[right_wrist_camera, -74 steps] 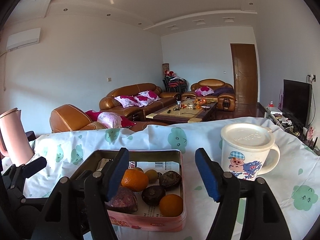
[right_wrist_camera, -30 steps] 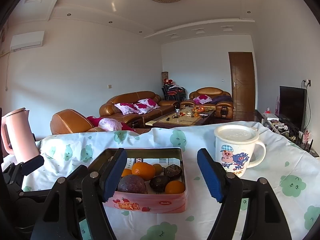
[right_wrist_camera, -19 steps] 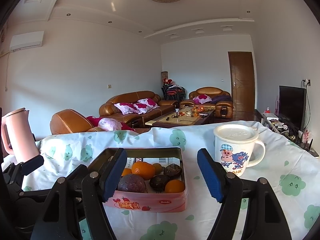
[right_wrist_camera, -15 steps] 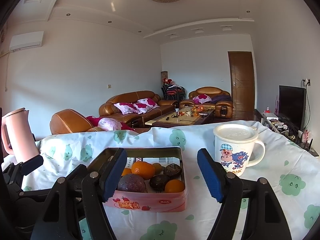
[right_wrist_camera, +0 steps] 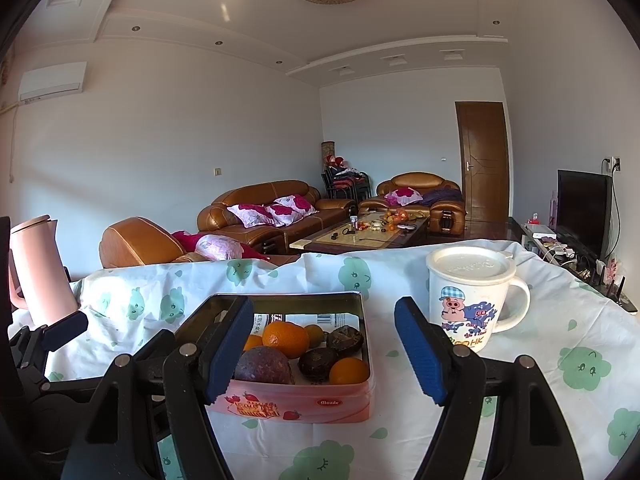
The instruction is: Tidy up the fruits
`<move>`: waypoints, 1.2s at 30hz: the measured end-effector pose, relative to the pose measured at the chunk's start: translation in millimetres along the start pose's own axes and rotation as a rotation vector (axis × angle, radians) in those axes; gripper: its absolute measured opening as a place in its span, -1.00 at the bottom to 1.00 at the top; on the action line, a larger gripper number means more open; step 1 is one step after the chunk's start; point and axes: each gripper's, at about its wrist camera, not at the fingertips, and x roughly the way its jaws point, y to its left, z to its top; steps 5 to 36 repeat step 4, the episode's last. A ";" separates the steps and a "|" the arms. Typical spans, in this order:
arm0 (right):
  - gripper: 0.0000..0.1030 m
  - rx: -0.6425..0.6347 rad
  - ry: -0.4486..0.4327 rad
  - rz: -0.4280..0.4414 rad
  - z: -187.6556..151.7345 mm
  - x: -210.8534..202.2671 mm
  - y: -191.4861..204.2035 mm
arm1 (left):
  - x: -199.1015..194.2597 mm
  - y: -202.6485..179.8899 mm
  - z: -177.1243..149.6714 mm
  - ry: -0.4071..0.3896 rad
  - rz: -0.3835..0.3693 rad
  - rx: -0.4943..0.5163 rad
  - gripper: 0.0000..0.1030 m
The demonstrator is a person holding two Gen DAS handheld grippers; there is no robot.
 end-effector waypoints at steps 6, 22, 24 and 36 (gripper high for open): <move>0.45 0.000 0.001 -0.001 -0.1 0.0 -0.1 | 0.1 -0.3 0.2 0.000 -0.003 0.001 1.00; 0.45 0.000 0.001 -0.001 -0.1 0.0 -0.1 | 0.1 -0.3 0.2 0.000 -0.003 0.001 1.00; 0.45 0.000 0.001 -0.001 -0.1 0.0 -0.1 | 0.1 -0.3 0.2 0.000 -0.003 0.001 1.00; 0.45 0.000 0.001 -0.001 -0.1 0.0 -0.1 | 0.1 -0.3 0.2 0.000 -0.003 0.001 1.00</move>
